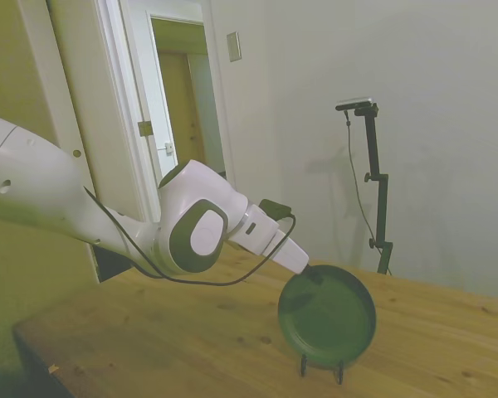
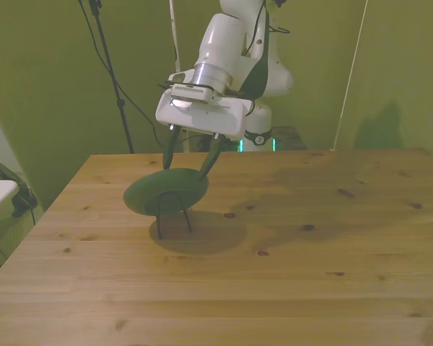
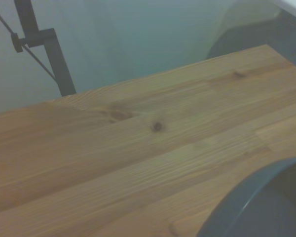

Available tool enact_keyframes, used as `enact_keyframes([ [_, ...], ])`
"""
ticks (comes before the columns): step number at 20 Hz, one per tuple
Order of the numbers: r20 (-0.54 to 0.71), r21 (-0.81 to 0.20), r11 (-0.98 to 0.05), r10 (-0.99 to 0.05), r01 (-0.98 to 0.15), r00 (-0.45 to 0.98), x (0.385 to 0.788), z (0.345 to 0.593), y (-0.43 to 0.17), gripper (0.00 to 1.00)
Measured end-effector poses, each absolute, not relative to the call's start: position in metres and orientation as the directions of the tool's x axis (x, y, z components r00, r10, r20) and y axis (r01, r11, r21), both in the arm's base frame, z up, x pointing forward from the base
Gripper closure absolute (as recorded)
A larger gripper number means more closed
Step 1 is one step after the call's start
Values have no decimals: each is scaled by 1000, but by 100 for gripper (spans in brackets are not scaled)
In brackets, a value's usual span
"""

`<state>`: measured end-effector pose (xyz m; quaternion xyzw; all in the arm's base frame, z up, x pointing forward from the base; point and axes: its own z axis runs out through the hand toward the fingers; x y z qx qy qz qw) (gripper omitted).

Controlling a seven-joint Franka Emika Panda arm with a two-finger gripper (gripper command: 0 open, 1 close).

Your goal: Unload the plate

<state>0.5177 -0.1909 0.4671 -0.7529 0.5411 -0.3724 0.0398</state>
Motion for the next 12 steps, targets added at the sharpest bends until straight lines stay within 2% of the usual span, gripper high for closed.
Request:
enact_keyframes([
  [12, 521, -465, -415, -843, -782, 137, 518, 468, -191, 100],
])
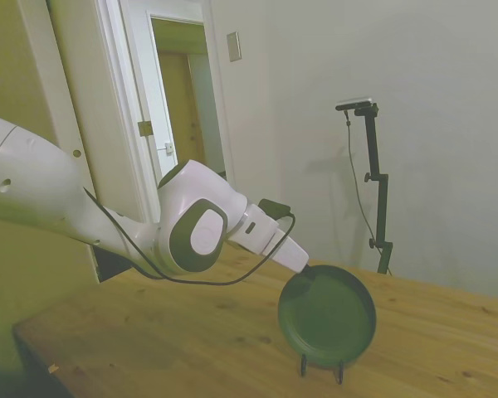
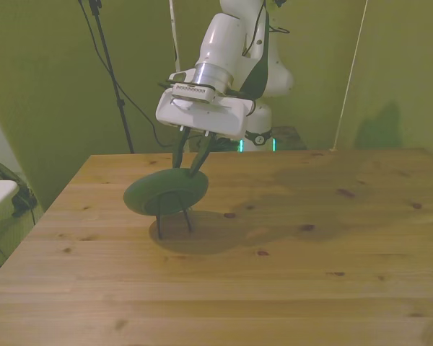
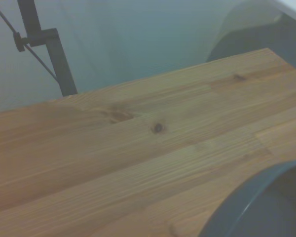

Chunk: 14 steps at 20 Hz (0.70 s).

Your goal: Unload the plate

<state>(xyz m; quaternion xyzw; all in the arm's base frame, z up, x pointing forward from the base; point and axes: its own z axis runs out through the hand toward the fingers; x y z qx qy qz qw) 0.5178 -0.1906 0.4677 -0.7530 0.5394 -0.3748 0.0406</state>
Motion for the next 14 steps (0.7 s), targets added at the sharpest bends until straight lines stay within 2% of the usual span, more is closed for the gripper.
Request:
enact_keyframes([
  [14, 526, -477, -420, -840, -772, 133, 518, 472, -188, 100],
])
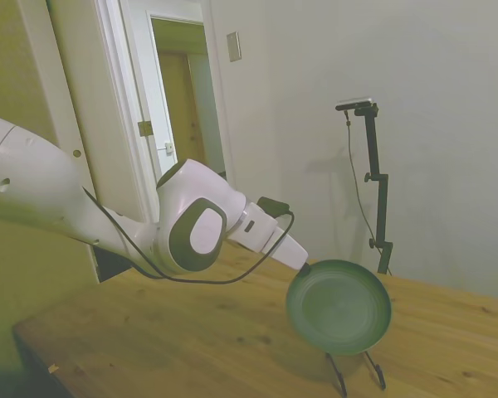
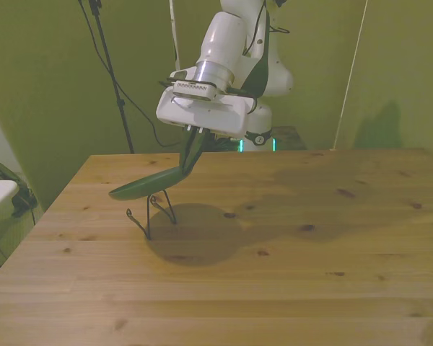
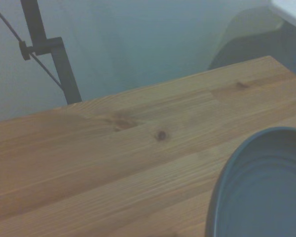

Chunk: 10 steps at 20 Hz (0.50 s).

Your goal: Unload the plate

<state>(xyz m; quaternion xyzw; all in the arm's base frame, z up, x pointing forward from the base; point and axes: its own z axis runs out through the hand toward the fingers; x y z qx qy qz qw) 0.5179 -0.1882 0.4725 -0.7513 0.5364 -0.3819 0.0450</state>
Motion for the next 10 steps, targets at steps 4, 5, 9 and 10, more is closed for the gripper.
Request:
enact_keyframes([
  [4, 529, -483, -424, -838, -767, 130, 517, 477, -186, 100],
  [5, 531, -485, -426, -837, -764, 130, 517, 480, -185, 100],
  [9, 542, -500, -448, -829, -741, 136, 514, 495, -168, 100],
  [10, 545, -501, -455, -827, -736, 140, 512, 500, -161, 100],
])
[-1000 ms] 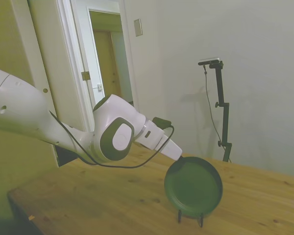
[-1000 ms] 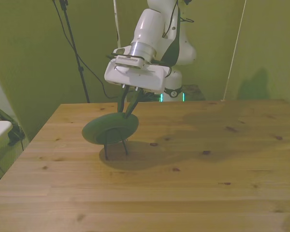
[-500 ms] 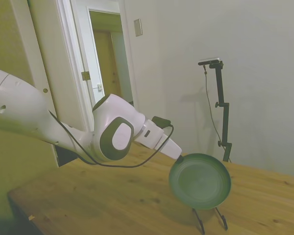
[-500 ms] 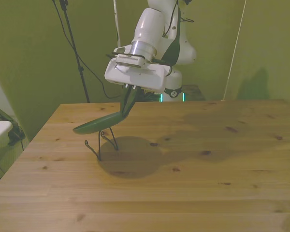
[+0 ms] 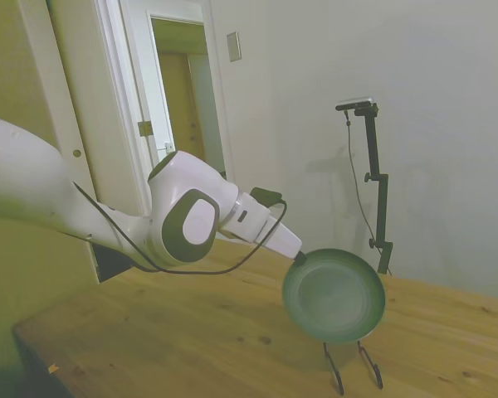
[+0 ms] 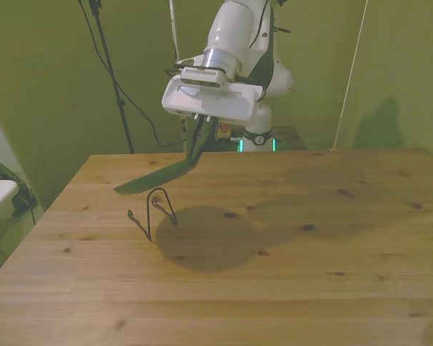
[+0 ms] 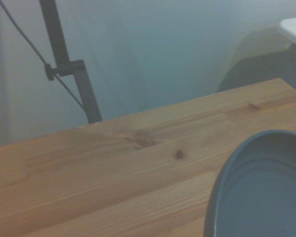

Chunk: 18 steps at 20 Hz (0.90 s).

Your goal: Unload the plate

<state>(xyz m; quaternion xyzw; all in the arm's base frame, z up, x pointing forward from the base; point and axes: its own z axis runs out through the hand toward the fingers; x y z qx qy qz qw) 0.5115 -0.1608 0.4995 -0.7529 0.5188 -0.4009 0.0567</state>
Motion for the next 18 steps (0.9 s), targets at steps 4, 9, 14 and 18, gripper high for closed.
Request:
enact_keyframes([
  [4, 550, -495, -485, -817, -721, 171, 499, 519, -118, 100],
  [9, 538, -483, -514, -813, -709, 222, 491, 550, -54, 100],
  [14, 483, -436, -557, -808, -707, 338, 532, 532, 7, 100],
  [18, 418, -399, -568, -812, -720, 408, 588, 478, 32, 100],
])
